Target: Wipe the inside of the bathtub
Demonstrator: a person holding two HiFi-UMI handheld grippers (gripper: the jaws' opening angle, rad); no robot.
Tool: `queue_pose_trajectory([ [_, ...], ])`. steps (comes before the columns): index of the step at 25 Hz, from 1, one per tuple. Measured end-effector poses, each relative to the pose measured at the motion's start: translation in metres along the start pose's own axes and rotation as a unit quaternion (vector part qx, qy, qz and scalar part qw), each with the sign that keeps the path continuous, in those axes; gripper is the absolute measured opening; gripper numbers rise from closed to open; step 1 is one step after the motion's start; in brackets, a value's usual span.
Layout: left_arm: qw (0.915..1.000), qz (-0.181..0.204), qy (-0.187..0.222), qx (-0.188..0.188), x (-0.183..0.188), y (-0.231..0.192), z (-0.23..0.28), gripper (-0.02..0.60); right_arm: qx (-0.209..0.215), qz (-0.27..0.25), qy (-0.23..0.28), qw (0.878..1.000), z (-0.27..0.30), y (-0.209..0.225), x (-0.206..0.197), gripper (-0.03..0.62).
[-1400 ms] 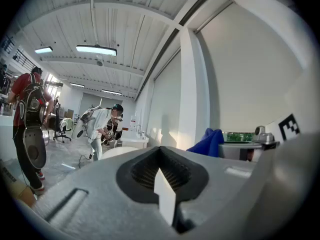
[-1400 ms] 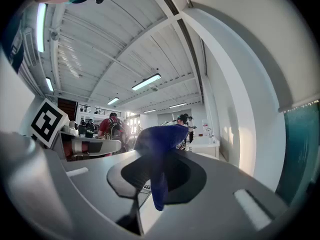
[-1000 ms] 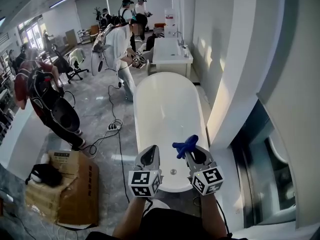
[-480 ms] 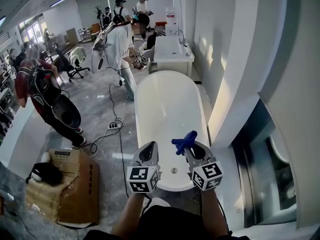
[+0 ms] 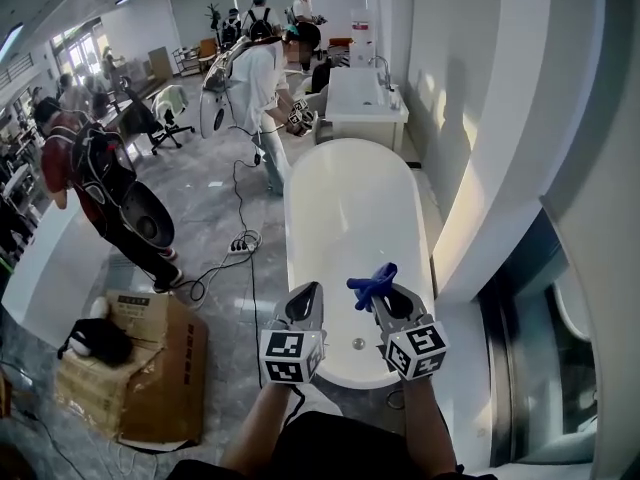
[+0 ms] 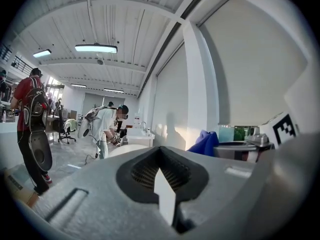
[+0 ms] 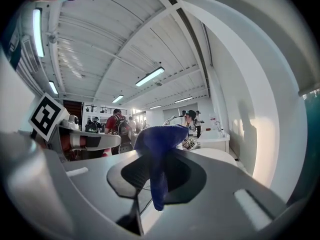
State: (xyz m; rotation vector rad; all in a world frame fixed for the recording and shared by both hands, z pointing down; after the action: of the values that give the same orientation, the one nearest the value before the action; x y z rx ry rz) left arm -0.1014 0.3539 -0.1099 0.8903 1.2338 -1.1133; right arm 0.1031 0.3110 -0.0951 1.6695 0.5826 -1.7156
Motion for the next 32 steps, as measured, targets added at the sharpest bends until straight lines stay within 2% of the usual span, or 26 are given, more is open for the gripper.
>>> queue_pose_trajectory([
  [5,0.9998,-0.012,-0.016,-0.003,-0.011,-0.043,0.040,0.003,0.007,-0.008,-0.019,1.000,0.053,0.005,-0.008,0.063],
  [14,0.9974,-0.022,-0.054,-0.042,-0.024,-0.135,0.151,0.003,-0.009,-0.001,-0.057,0.998,0.178,0.036,-0.025,0.063],
  [20,0.9927,-0.030,-0.090,-0.075,-0.043,-0.198,0.234,0.003,-0.043,0.033,-0.099,0.994,0.265,0.064,-0.047,0.063],
  [27,0.9828,-0.039,-0.141,-0.114,-0.088,-0.249,0.314,0.003,-0.079,0.064,-0.135,0.986,0.332,0.097,-0.104,0.063],
  [32,0.9749,-0.036,-0.184,-0.120,-0.141,-0.260,0.358,0.003,-0.089,0.093,-0.152,0.980,0.357,0.119,-0.154,0.063],
])
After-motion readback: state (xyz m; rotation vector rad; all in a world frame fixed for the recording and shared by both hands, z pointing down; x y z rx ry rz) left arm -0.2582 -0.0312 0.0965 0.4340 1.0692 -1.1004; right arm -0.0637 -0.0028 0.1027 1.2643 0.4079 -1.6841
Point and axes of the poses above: the fingertips, and each gripper's own axes: z forward along the fingers, y to its right, x out of its top, the point moved 10 cm from there along -z, backward along the fingers, and after that the axes turned 2 degrees about z, right-handed, at the moved point
